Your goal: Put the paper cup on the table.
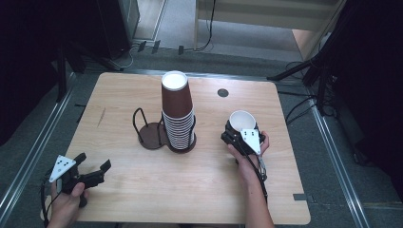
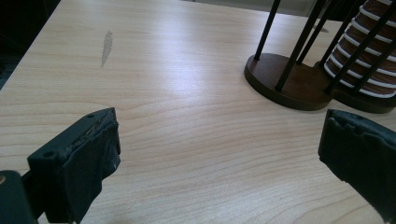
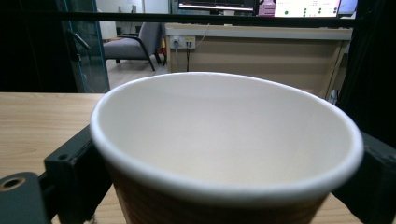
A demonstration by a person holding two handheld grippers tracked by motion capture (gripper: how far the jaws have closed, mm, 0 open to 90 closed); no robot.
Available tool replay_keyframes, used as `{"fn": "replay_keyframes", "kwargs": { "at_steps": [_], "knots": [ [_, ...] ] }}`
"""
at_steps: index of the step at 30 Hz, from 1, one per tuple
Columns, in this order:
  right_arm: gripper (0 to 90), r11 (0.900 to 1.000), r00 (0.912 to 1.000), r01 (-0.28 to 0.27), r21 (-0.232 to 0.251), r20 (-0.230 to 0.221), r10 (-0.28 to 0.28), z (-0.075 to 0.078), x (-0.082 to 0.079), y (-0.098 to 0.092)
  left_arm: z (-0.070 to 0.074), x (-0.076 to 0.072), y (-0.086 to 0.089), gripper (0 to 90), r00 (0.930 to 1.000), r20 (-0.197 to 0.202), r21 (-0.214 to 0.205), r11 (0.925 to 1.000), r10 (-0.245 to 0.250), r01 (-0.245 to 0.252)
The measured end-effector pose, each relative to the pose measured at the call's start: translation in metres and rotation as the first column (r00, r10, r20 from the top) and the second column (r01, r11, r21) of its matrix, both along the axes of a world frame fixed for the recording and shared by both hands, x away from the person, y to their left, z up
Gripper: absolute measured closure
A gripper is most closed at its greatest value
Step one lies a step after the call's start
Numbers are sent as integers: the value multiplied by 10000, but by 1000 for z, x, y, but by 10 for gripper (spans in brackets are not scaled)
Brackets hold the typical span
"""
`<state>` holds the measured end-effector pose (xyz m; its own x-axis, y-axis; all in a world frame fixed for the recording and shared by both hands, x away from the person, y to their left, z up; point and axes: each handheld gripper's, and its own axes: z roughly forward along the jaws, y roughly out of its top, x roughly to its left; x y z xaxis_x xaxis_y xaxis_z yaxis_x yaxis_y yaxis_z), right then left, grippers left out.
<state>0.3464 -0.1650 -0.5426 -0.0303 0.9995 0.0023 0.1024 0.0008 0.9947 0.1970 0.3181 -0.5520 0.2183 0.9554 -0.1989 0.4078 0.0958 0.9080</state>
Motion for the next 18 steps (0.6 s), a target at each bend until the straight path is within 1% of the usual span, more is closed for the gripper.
{"fn": "replay_keyframes", "kwargs": {
  "at_steps": [1, 3, 4, 6, 8, 10, 13, 15, 16, 17, 18],
  "knots": [
    [41, 9999, 10000, -59, 88, -66, 59, 0, 0, -1, 0, 0, 0, 0, 10000, 1, 0, 10000, -13, 13],
    [32, 10000, 9999, -53, 76, -106, 54, 1, 0, -2, 0, 0, 0, 0, 10000, 12, -7, 10000, -23, 23],
    [11, 9998, 9996, -100, 158, -254, 104, 1, 0, -3, 0, 0, 0, 0, 10000, 10, -17, 10000, -41, 41],
    [0, 9997, 9995, -101, 206, -294, 107, 1, -1, -3, 0, 0, 0, 0, 10000, 16, -24, 10000, -58, 58],
    [0, 9995, 9996, -110, 301, -245, 117, 3, -2, -4, 0, 0, 0, 0, 10000, 11, -23, 10000, -82, 82],
    [0, 9991, 9996, -198, 380, -169, 204, 5, -4, -4, 0, -1, 0, 0, 9999, 94, -66, 9999, -107, 108],
    [0, 9989, 9992, -364, 288, -162, 369, 6, -6, -4, 0, 0, 3, 0, 9999, 149, -263, 9996, -84, 88],
    [0, 9986, 9991, -356, 382, -222, 364, 7, -8, -3, 0, 0, 2, 0, 9998, 166, -213, 9997, -105, 109],
    [0, 9984, 9991, -388, 402, -152, 394, 8, -9, -4, 0, 0, 2, 0, 9997, 188, -201, 9997, -134, 138],
    [0, 9975, 9990, -442, 544, -78, 447, 11, -11, -5, 0, -1, 1, 0, 9997, 187, -140, 9997, -178, 181],
    [0, 9975, 9990, -442, 544, -78, 447, 11, -11, -5, 0, -1, 1, 0, 9997, 187, -140, 9997, -178, 181]
  ]
}}
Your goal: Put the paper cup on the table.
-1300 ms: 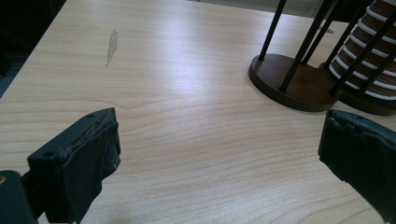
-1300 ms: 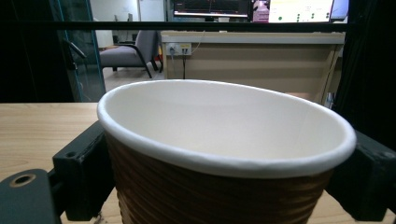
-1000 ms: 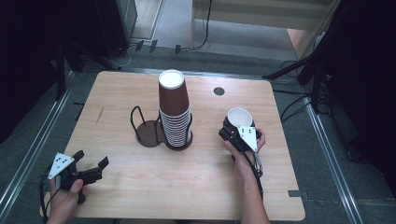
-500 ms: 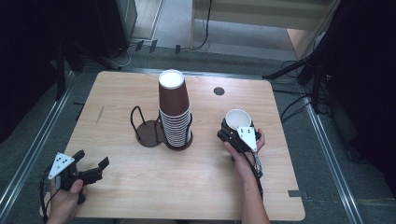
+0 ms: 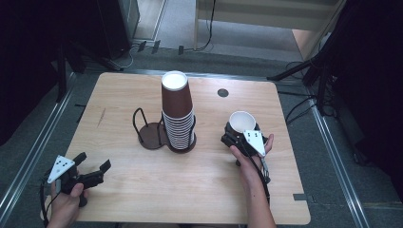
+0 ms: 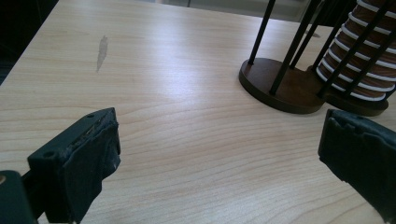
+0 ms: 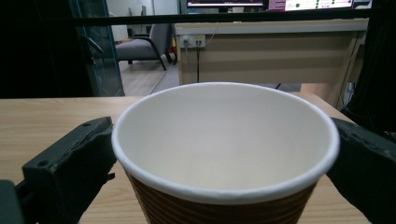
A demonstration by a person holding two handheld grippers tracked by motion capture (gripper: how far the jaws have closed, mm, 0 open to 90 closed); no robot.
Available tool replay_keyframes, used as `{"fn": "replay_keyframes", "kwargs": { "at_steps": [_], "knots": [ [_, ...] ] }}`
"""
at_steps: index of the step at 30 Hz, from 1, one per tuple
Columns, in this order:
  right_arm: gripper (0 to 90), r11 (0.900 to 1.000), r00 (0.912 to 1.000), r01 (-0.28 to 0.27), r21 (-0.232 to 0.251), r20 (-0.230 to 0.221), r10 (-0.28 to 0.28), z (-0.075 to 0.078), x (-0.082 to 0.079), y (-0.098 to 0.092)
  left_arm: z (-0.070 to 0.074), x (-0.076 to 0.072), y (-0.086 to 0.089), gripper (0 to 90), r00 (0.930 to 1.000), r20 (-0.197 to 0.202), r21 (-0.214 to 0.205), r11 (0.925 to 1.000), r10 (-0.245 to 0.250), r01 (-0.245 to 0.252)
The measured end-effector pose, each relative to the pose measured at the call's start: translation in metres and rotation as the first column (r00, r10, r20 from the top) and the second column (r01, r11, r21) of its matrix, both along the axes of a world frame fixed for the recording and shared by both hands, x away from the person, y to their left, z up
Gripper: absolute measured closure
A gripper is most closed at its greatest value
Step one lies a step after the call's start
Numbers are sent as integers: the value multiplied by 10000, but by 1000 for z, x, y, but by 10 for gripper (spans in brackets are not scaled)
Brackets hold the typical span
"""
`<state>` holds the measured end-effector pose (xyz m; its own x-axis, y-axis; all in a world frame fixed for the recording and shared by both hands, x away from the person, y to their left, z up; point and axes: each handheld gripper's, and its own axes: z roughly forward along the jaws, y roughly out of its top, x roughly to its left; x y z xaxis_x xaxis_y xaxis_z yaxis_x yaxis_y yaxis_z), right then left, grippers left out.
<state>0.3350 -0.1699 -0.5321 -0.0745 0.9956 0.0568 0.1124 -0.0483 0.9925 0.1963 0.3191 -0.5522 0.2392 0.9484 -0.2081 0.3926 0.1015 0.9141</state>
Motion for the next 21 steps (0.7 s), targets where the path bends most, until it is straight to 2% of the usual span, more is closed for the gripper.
{"fn": "replay_keyframes", "kwargs": {
  "at_steps": [5, 6, 13, 21],
  "knots": [
    [0, 10000, 10000, 1, 95, -32, -1, 0, -7, -5, 0, 0, 1, 0, 10000, 6, -59, 10000, 1, -1],
    [0, 9996, 9999, 14, 266, -106, -12, 0, -10, -8, 0, 0, 1, 0, 10000, 12, -56, 10000, -7, 8],
    [0, 9997, 9997, -191, 136, -139, 193, -2, -20, -12, 0, 0, 1, 0, 10000, -2, -82, 10000, 19, -19],
    [0, 9989, 9993, -367, 301, 106, 364, 4, -31, -15, 0, 0, 0, 0, 10000, -6, -47, 10000, 9, -9]
  ]
}}
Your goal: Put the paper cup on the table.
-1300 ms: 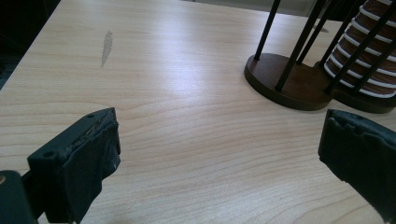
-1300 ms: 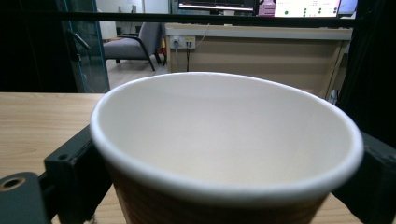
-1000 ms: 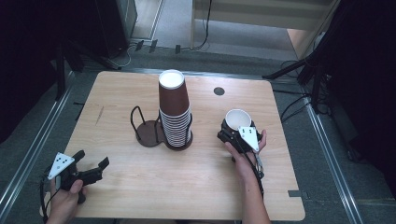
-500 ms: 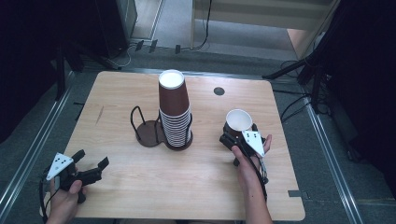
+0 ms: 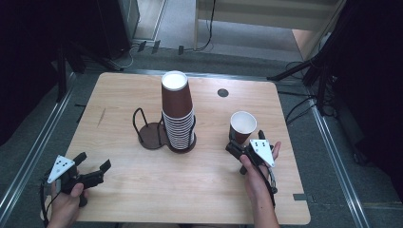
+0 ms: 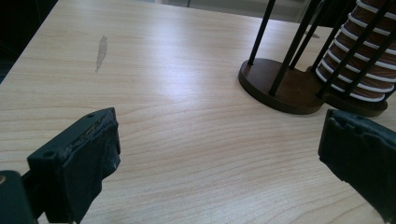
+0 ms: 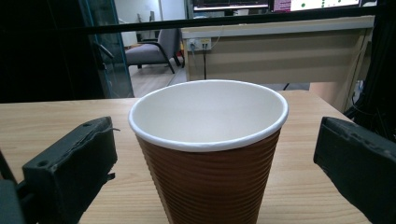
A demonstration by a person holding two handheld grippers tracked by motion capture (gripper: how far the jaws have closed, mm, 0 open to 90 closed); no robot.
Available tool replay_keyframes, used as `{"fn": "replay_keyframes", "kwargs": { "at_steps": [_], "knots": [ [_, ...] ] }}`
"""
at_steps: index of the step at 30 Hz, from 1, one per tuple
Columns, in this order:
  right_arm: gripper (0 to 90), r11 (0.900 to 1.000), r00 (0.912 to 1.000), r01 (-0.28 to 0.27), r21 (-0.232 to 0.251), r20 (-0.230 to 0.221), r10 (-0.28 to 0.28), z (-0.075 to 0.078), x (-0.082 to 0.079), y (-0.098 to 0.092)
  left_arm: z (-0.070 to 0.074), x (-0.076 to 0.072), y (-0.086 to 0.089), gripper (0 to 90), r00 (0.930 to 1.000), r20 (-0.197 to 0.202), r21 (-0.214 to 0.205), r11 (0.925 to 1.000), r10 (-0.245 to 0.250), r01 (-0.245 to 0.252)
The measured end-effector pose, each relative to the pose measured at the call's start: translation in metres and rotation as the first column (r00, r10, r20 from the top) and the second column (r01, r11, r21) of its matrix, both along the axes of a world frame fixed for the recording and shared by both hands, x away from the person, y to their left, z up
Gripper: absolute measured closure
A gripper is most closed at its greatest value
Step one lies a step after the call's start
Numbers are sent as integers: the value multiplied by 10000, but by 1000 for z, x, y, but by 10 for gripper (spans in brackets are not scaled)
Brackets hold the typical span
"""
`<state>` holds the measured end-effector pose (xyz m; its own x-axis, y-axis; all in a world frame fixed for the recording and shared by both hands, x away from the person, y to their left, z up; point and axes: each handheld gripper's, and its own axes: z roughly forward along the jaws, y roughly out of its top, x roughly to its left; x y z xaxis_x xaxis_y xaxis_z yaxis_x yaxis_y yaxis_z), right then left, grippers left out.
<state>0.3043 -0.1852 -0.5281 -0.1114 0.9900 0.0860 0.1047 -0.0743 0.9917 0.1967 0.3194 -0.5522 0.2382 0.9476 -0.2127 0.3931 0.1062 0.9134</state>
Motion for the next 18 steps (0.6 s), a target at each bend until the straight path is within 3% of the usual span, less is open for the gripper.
{"fn": "replay_keyframes", "kwargs": {
  "at_steps": [18],
  "knots": [
    [0, 9992, 9991, -402, 90, 160, 400, -1, -30, -17, 0, 0, -1, 0, 10000, -53, 29, 10000, -78, 78]
  ]
}}
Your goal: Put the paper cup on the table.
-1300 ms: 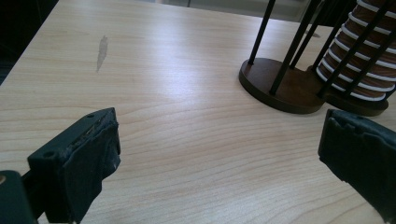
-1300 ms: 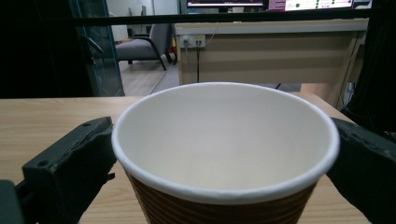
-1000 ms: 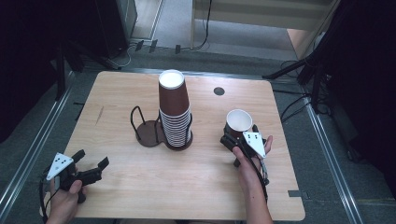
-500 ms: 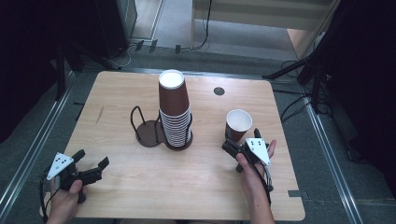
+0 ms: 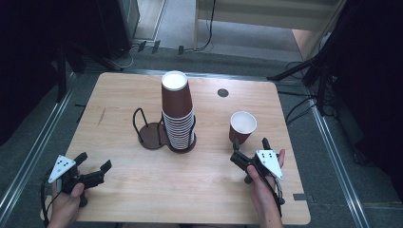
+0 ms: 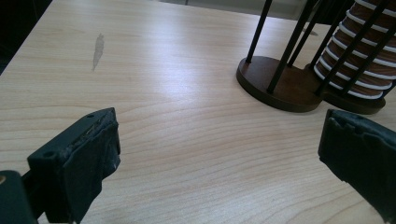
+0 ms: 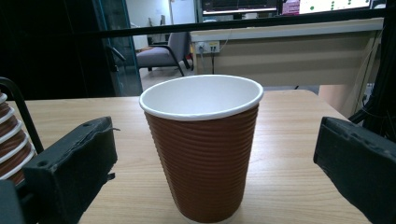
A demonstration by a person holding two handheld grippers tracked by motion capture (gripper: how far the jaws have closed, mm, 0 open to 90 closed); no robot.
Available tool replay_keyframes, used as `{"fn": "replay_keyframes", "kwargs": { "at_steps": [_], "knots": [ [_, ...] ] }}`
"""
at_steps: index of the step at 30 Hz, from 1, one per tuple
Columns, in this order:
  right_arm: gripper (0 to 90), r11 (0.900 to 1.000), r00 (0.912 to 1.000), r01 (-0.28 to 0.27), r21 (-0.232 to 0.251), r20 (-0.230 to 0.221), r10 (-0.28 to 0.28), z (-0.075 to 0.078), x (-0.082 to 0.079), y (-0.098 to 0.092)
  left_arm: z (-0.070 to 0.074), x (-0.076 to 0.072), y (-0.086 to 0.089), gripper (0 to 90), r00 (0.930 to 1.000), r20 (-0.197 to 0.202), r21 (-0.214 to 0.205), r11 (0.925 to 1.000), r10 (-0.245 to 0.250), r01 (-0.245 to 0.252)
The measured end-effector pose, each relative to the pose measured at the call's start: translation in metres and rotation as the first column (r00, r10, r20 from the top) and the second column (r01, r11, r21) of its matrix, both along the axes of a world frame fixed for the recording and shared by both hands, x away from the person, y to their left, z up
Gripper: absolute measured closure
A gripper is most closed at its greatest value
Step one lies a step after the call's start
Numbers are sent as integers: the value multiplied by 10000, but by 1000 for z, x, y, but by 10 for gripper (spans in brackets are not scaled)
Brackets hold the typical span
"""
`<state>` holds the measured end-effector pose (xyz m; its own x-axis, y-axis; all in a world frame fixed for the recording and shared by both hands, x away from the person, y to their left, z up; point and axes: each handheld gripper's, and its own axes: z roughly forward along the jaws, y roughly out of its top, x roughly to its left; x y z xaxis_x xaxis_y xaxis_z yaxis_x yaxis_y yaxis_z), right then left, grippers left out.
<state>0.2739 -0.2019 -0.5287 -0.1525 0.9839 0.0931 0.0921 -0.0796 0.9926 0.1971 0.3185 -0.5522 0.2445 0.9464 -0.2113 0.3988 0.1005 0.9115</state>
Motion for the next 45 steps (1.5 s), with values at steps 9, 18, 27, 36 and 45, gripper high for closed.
{"fn": "replay_keyframes", "kwargs": {
  "at_steps": [9, 18, 27, 36, 45],
  "knots": [
    [0, 9999, 10000, 51, 113, 74, -52, -3, -13, -17, 0, 0, 0, 0, 10000, -33, -1, 10000, -5, 5],
    [0, 9999, 9999, 167, 15, 22, -167, -9, -23, -31, 0, 0, 0, 0, 10000, -71, -64, 10000, -20, 20],
    [0, 9997, 9998, 214, -132, 59, -213, -10, -34, -46, 0, 0, 0, 0, 10000, -86, -94, 10000, -9, 9],
    [0, 9992, 9993, 357, -168, 146, -354, -10, -45, -62, 0, 0, 0, 0, 10000, -74, -76, 10000, 0, 0],
    [0, 9981, 9982, 586, -194, 95, -584, -14, -54, -78, 0, 0, 0, 0, 10000, -98, -88, 10000, -3, 3]
  ]
}}
